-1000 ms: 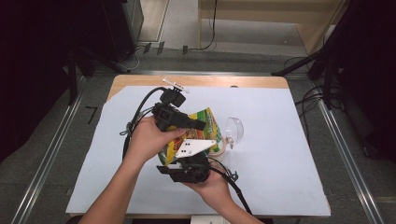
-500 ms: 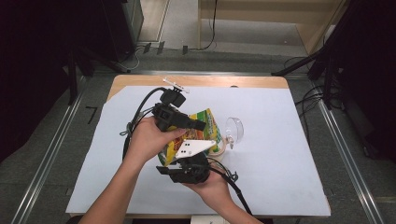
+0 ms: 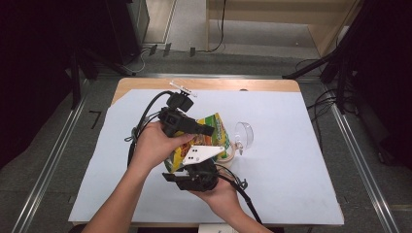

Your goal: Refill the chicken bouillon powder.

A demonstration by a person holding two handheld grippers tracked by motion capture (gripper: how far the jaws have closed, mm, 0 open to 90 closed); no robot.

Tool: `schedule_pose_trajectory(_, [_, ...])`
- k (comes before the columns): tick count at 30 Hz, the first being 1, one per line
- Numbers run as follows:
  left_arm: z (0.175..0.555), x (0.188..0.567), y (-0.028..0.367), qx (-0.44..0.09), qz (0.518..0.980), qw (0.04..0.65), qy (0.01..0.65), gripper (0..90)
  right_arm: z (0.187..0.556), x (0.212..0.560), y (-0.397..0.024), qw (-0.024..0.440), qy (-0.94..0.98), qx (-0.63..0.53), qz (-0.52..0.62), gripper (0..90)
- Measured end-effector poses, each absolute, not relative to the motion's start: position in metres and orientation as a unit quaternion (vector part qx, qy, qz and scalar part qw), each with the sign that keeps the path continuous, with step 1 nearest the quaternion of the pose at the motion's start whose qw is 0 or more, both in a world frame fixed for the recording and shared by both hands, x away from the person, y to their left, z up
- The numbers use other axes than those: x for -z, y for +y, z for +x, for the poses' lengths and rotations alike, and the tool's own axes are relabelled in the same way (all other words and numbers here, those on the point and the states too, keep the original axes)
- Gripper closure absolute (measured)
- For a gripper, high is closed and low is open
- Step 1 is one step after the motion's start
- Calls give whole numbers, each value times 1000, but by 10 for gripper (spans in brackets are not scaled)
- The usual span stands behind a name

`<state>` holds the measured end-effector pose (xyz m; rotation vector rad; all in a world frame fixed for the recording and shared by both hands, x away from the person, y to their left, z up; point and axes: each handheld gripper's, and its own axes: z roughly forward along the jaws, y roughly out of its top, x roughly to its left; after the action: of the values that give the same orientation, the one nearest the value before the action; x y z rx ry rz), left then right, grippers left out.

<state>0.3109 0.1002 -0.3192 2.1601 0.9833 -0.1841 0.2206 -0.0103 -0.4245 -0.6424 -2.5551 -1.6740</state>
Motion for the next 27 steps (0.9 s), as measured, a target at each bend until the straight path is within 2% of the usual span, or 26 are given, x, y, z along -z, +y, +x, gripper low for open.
schedule_pose_trajectory(27, [307,318,96,60,845,371,381,682,222,428,-11,12,-816,538,-208,692])
